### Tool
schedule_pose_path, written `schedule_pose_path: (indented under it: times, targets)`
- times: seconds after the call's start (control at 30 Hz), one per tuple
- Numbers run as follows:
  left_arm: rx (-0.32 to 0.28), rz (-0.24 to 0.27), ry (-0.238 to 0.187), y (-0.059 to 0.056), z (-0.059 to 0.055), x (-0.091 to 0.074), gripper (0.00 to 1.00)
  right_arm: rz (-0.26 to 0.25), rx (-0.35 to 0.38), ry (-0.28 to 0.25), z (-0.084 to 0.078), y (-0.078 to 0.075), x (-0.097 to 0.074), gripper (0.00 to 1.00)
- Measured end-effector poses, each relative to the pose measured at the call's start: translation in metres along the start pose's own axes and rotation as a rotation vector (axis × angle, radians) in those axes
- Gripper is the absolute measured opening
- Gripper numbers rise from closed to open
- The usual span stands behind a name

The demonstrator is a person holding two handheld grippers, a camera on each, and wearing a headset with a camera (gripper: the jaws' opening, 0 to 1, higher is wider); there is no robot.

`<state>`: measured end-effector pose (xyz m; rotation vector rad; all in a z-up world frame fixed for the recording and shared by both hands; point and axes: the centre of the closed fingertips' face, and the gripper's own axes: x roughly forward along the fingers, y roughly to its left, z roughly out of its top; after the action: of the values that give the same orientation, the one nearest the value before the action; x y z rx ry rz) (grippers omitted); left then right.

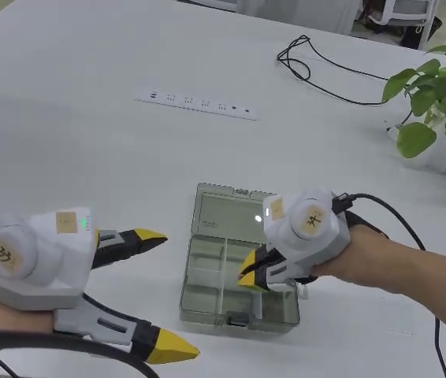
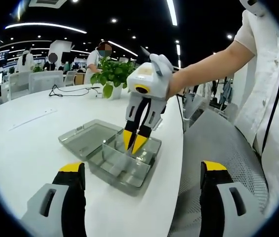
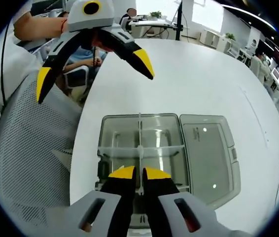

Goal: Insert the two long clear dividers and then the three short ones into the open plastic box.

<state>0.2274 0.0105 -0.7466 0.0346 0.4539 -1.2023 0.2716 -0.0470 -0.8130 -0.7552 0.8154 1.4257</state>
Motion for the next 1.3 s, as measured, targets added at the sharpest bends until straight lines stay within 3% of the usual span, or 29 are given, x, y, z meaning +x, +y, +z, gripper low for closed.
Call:
schedule_pose_path:
  times: [0.27, 0.6, 1.0, 1.3]
  targets:
    - [-0.003, 0.004, -0.002, 0.0, 0.001, -0.001, 0.99, -0.021, 0.067, -0.08, 0.009, -0.004, -0.02, 0.13]
    - [-0.002, 0.01, 0.0, 0.001, 0.001, -0.004, 0.99, -0.062, 0.131, -0.153, 0.01, -0.009, -0.045, 0.21]
    - [-0.004, 0.021, -0.004, 0.001, 0.004, -0.007, 1.0, -0.091, 0.163, -0.183, -0.002, -0.008, -0.069, 0.31]
    - [-0.006, 0.021, -0.003, 0.002, 0.004, -0.009, 1.0, -0.111, 0.189, -0.169, -0.026, -0.006, -0.091, 0.37]
